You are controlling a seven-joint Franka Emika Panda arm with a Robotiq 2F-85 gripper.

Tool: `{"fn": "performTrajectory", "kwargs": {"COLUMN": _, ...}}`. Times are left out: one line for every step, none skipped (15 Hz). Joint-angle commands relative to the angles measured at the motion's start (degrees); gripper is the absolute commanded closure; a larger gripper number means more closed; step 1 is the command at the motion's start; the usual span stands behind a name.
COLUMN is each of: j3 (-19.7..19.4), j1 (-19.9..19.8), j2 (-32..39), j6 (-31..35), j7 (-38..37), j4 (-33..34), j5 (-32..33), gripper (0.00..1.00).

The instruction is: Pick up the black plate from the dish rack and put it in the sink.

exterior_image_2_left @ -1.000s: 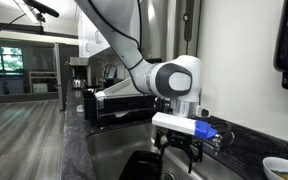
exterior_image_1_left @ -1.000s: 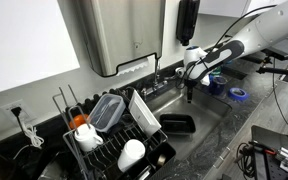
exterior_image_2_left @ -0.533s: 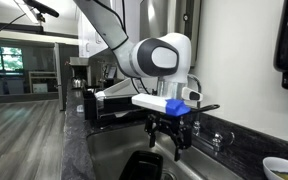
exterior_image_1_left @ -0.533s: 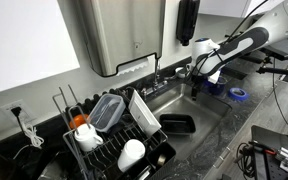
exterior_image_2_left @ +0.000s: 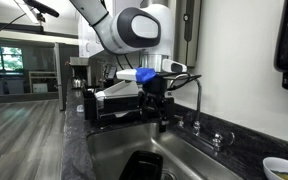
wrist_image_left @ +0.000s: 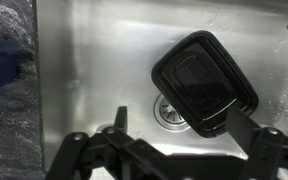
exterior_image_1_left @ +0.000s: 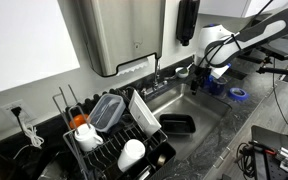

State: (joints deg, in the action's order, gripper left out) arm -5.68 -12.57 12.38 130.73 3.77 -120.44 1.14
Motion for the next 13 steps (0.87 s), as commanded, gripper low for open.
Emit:
{"fn": "performTrajectory", "kwargs": {"j3": -0.9, "j1": 2.4, "j2": -4.9, "j6": 0.2, "j7": -4.8, "j4": -3.7, "j5": 0.0, "gripper": 0.00}}
{"fn": "performTrajectory", "kwargs": {"j3": -1.0, "j1": 2.9, "j2": -5.7, "j6": 0.6, "j7": -6.7, "j4": -4.1, "j5": 0.1, "gripper": 0.00}}
{"fn": "performTrajectory", "kwargs": {"j3": -0.9, "j1": 3.2, "j2": -6.6, "j6": 0.4, "j7": -8.2, "j4": -4.3, "j5": -0.3, "gripper": 0.00}}
{"fn": "performTrajectory", "kwargs": {"j3": -0.8, "j1": 3.6, "j2": -7.3, "j6": 0.6, "j7": -10.3, "j4": -4.7, "j5": -0.4, "gripper": 0.00}}
{"fn": "performTrajectory", "kwargs": {"j3": -0.8, "j1": 4.0, "j2": -8.1, "j6": 0.7, "j7": -11.7, "j4": -5.0, "j5": -0.3, "gripper": 0.00}}
{"fn": "performTrajectory", "kwargs": {"j3": -0.7, "j1": 4.3, "j2": -8.8, "j6": 0.8, "j7": -13.3, "j4": -5.3, "j5": -0.2, "gripper": 0.00}}
{"fn": "performTrajectory", "kwargs": {"j3": -0.6, "j1": 4.5, "j2": -9.4, "j6": 0.0, "j7": -14.9, "j4": -5.3, "j5": -0.7, "gripper": 0.00}}
{"fn": "performTrajectory", "kwargs": {"j3": -0.5, "j1": 4.8, "j2": -9.8, "j6": -1.0, "j7": -16.3, "j4": -5.2, "j5": -1.0, "gripper": 0.00}}
{"fn": "performTrajectory", "kwargs": {"j3": -0.7, "j1": 4.6, "j2": -7.6, "j6": -0.4, "j7": -14.2, "j4": -3.3, "j5": -0.2, "gripper": 0.00}}
{"fn": "performTrajectory", "kwargs": {"j3": -0.7, "j1": 4.8, "j2": -7.9, "j6": -0.4, "j7": -14.6, "j4": -3.3, "j5": -0.2, "gripper": 0.00}}
{"fn": "performTrajectory", "kwargs": {"j3": -0.7, "j1": 4.8, "j2": -7.9, "j6": -0.4, "j7": -14.6, "j4": -3.3, "j5": -0.2, "gripper": 0.00}}
{"fn": "performTrajectory", "kwargs": {"j3": -0.7, "j1": 4.8, "j2": -7.8, "j6": -0.4, "j7": -14.6, "j4": -3.3, "j5": -0.2, "gripper": 0.00}}
{"fn": "performTrajectory", "kwargs": {"j3": -0.7, "j1": 4.8, "j2": -7.7, "j6": -0.4, "j7": -14.6, "j4": -3.3, "j5": -0.2, "gripper": 0.00}}
